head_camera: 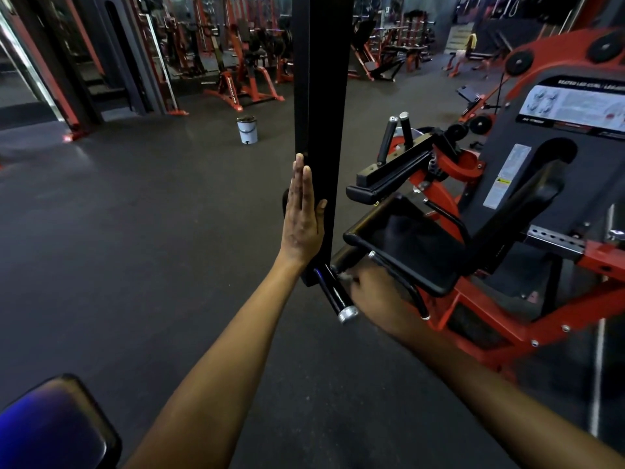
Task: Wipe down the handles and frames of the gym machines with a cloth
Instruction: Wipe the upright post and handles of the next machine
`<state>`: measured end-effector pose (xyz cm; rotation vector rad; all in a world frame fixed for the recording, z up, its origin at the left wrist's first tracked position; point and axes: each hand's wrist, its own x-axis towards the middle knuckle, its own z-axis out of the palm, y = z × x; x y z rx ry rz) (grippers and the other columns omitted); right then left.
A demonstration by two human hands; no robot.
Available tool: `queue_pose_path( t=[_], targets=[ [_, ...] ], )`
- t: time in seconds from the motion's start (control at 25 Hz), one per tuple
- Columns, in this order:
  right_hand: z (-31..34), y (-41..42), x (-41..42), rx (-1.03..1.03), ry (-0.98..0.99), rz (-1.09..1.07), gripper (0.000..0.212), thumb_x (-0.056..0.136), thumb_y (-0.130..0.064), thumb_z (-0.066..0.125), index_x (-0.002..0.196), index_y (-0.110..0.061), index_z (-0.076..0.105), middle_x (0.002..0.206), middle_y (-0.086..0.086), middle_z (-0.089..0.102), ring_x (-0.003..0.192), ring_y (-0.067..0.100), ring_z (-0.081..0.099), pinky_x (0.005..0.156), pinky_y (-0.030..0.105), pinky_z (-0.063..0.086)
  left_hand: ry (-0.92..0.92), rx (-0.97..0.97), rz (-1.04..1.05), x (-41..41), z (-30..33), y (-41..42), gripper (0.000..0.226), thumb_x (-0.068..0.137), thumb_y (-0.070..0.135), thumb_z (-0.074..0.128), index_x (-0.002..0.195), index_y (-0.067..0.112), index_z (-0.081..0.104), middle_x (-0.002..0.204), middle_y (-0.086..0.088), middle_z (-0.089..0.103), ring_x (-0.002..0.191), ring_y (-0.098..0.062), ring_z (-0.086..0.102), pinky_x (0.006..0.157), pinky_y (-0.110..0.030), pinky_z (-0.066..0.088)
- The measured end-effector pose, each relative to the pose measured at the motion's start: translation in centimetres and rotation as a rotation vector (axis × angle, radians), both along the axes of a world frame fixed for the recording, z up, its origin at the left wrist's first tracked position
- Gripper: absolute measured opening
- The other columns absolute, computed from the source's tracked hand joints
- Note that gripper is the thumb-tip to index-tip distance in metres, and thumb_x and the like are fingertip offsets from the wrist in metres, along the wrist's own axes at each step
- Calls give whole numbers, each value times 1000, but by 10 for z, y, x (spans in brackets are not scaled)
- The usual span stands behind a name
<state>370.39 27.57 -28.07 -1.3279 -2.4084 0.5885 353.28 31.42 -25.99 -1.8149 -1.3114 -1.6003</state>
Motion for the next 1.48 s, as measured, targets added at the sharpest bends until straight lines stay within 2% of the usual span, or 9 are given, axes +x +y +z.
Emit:
queue_pose_path(
  t=[0.16, 0.4, 0.56, 0.68, 0.88, 1.08, 1.2, 1.32, 1.48],
  targets=[
    [-43, -37, -10, 258, -155, -28, 48, 81, -6, 67, 126, 0, 54, 108, 12, 65, 92, 21, 67, 74, 24, 51, -9, 16, 15, -1, 0, 2, 71, 102, 10, 32, 150, 34, -14, 158, 15, -16, 148, -15, -5, 119, -46, 16],
    [-24, 8, -9, -1419, 882, -142, 31, 97, -8, 29, 86, -1, 58, 72, 14, 57, 53, 19, 59, 45, 24, 48, 4, 18, 30, 0, -5, 4, 72, 101, 9, 33, 151, 32, -13, 159, 14, -16, 148, -15, -4, 119, -43, 15],
    [-24, 27, -11, -951, 745, -316, 26, 90, 4, 49, 66, -3, 56, 54, 6, 59, 57, 22, 55, 48, 20, 47, 1, 3, 30, 0, -3, 4, 75, 100, 7, 35, 150, 32, -15, 158, 14, -17, 148, -15, -6, 120, -43, 14],
    [-5, 43, -43, -543, 402, -253, 24, 89, -9, 55, 66, -15, 57, 76, 9, 59, 77, 23, 56, 66, 29, 43, 3, 16, 34, 0, -2, 4, 81, 97, 0, 38, 151, 32, -14, 158, 13, -17, 148, -15, -6, 120, -43, 13],
    [-25, 1, -50, 119, 71, 39, 29, 98, -10, 34, 116, 6, 51, 118, 23, 52, 107, 36, 51, 80, 27, 35, -4, 29, 29, 3, -2, 3, 82, 96, -2, 38, 151, 32, -14, 159, 13, -16, 148, -16, -5, 120, -43, 14],
    [-32, -2, -42, 352, -122, 270, 31, 90, 0, 44, 120, 2, 55, 130, 15, 42, 108, 32, 51, 88, 40, 48, 8, 25, 33, 2, 0, 2, 74, 100, 6, 34, 151, 32, -14, 158, 14, -16, 148, -15, -5, 119, -43, 15],
    [-33, 14, -39, 57, 159, 51, 22, 90, -6, 49, 103, 2, 65, 107, 19, 61, 98, 32, 57, 79, 32, 43, 9, 9, 32, 2, -1, 1, 69, 102, 12, 30, 150, 33, -14, 158, 14, -16, 148, -16, -4, 119, -43, 15],
    [-35, 43, -30, -794, 593, -293, 21, 91, -11, 51, 100, 4, 63, 93, 17, 66, 88, 29, 64, 76, 36, 48, -13, 14, 44, 2, -2, 0, 70, 102, 9, 31, 151, 31, -13, 159, 13, -14, 148, -17, -2, 120, -42, 14],
    [-31, 35, -33, -1273, 901, -186, 28, 99, -15, 37, 86, -1, 59, 74, 14, 62, 64, 22, 62, 64, 31, 52, -28, 14, 68, 2, -2, -1, 75, 100, 4, 34, 151, 32, -13, 159, 13, -14, 148, -16, -2, 119, -42, 15]
  ],
)
